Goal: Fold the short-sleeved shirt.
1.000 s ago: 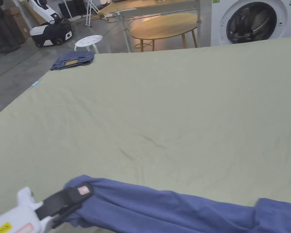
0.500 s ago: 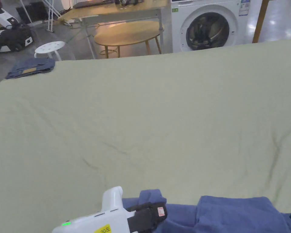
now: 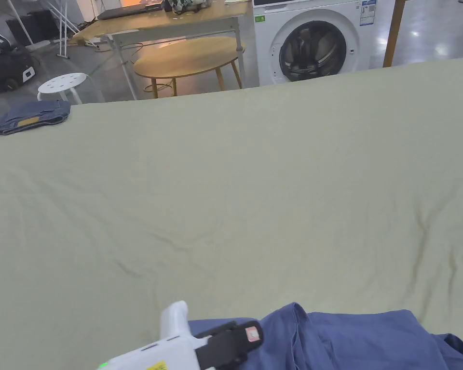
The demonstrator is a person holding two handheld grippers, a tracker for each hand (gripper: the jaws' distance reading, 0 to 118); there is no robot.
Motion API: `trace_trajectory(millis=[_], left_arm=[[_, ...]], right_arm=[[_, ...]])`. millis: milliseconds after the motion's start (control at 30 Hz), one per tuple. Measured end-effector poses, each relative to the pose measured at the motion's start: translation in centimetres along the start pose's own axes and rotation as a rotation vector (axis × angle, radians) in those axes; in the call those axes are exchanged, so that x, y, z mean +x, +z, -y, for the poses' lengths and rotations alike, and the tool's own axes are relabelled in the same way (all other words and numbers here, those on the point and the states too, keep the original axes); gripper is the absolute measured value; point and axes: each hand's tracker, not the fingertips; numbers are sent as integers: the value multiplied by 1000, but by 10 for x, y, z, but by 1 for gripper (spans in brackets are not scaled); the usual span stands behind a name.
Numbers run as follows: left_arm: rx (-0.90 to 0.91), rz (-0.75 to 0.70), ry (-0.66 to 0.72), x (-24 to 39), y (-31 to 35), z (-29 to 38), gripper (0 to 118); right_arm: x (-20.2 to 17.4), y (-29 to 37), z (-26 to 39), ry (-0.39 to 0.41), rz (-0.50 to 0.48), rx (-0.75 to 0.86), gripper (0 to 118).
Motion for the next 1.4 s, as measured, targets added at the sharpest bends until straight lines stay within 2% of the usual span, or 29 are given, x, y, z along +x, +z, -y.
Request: trace_trajectory(millis=[133,167,233,267,300,333,367,400,500,600,767,800,833,867,900,933,1100,1200,1233,1333,1400], left_arm=[[-209,-80,-24,-1,-60,20,0],[-214,-121,-56,0,-62,25,0],[-154,-60,-45,5,-45,16,0],[-121,-13,-42,3,-31,11,4],[-55,17,-58,5,-13,8,20],[0,31,-65,6,7,4,47],[37,31,-54,4,28,-2,56],[71,18,-35,-1,51,-9,56],[201,-61,70,-31,114,-21,56],[287,-136,211,-76,147,-21,56],[152,-12,363,-102,91,6,56],[133,-7,381,-105,75,11,52],[126,20,397,-105,68,14,40],[154,83,406,-100,61,13,24],[163,48,401,-99,60,12,3],[171,8,401,-93,63,14,3],[235,47,324,-63,106,-2,3],[289,-40,113,-11,136,-22,3],[274,-87,-8,12,137,-26,3],[240,-93,-197,66,98,-23,3],[150,-83,-190,90,50,-13,3]], right_arm=[[-4,0,1,-4,-2,-11,0],[-5,0,1,3,1,-11,0],[-6,0,1,11,4,-17,0],[-7,-1,2,16,3,-21,0],[-7,-3,2,17,2,-23,0],[-6,-6,2,15,0,-32,0],[-6,-8,2,15,-3,-40,0],[-6,-10,2,16,-4,-41,0],[-7,-14,2,14,-19,-48,0],[-9,-16,2,9,-35,-50,0],[-12,-18,2,-2,-39,-58,0],[-13,-17,1,2,-34,-57,0],[-14,-15,-1,7,-32,-56,0],[-14,-13,-2,13,-29,-53,0],[-14,-11,-3,18,-24,-48,0],[-13,-9,-4,19,-22,-46,0],[-5,-8,-5,-9,-11,-37,0],[-1,-11,-3,-30,-15,-39,0],[0,-11,-2,-32,-12,-38,0],[1,-15,-1,-44,-2,-45,0],[1,-13,-1,-61,-7,-41,0]])
